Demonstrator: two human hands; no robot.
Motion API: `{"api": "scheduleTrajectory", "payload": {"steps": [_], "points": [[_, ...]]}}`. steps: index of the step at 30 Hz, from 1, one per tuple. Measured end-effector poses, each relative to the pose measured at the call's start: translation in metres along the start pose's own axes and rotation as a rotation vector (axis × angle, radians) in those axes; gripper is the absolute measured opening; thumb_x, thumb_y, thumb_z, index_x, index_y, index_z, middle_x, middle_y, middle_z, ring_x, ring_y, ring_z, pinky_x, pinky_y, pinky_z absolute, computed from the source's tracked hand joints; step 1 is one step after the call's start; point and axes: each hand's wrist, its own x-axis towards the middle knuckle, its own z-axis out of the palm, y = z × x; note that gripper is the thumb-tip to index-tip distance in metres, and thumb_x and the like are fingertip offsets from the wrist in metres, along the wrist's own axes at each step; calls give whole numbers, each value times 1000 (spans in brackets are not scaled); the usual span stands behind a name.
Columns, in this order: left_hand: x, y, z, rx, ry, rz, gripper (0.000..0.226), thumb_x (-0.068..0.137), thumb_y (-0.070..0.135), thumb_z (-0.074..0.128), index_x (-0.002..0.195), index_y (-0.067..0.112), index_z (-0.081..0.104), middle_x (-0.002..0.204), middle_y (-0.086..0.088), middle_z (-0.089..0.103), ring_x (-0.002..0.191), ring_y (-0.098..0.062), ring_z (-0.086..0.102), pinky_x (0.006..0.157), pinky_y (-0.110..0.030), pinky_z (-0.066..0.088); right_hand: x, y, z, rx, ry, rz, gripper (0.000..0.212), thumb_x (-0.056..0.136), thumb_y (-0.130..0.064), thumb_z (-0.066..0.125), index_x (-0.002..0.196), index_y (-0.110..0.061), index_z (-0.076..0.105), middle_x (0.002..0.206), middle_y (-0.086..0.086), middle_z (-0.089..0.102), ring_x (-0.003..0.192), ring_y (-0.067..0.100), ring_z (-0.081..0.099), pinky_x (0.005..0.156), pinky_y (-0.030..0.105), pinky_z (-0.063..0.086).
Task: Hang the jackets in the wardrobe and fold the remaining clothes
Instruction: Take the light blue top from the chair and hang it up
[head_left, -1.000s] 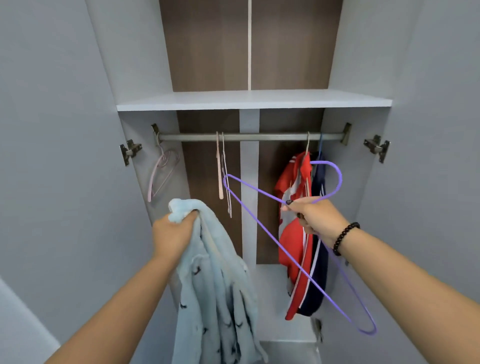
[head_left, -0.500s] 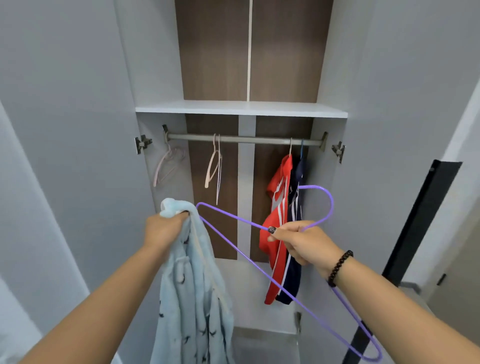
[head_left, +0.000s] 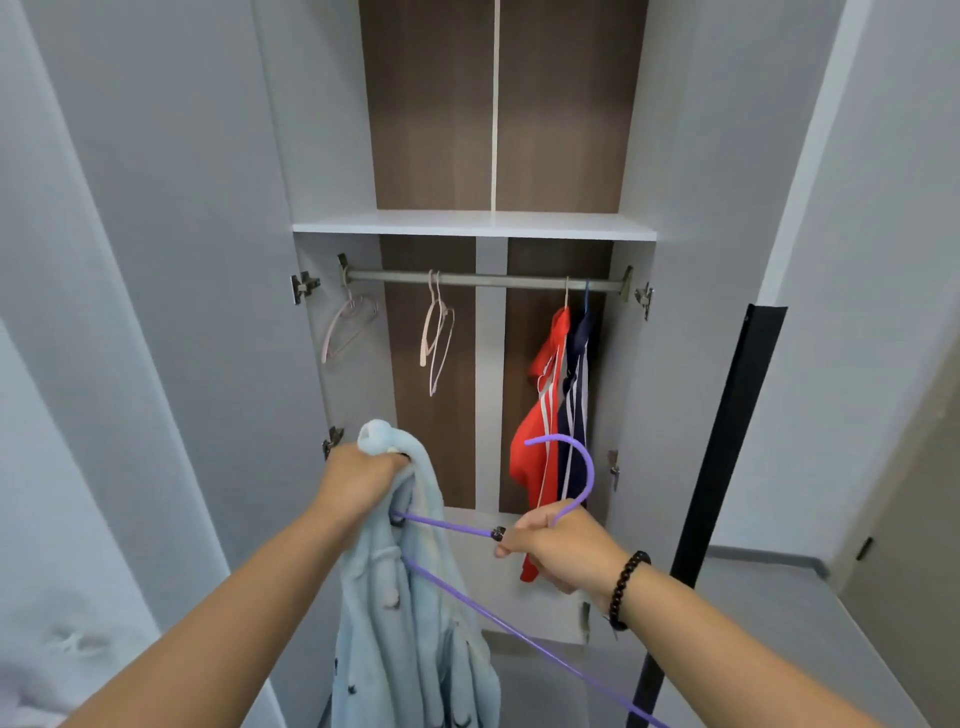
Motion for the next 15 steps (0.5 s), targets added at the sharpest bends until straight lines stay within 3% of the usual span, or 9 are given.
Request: {"api": "scheduleTrajectory", "payload": {"steps": [3,6,9,12,15], "points": [[-17,14,-5,-30,-118,15,5,81,10,65,78,7,66,73,-7,68,69,-22,65,60,-27,50,-1,-7,17,-36,-4,29,17,80,-15,70,88,0,71,50,1,34,36,11,22,38,19,19],[-29,25,-12,-80,-242,25,13,79,11,68,90,5,71,83,-11,73,75,-23,70,67,-34,56,-1,-12,36,-59,28,45,8,77,-14,70,73,-10,65,49,1,35,38,13,25,39,20,20],[-38,36,-18,-59,-378,71,10,77,12,69,85,8,74,78,-7,75,64,-13,71,52,-22,53,-5,-13,56,-128,55,9,11,75,-15,70,69,-9,64,44,-7,37,36,6,30,38,18,25],[-36,42,-24,37,-432,116,14,74,17,72,85,8,74,83,-9,75,66,-14,68,58,-24,53,-11,-13,62,-59,179,-50,19,78,-19,71,70,-2,73,45,-9,45,43,3,36,46,15,31],[-29,42,-30,165,-489,148,21,72,19,75,87,5,72,86,-13,74,68,-17,65,62,-27,51,-20,-16,57,69,292,-79,22,79,-24,71,62,-10,74,39,-12,39,38,4,31,42,13,27]]}}
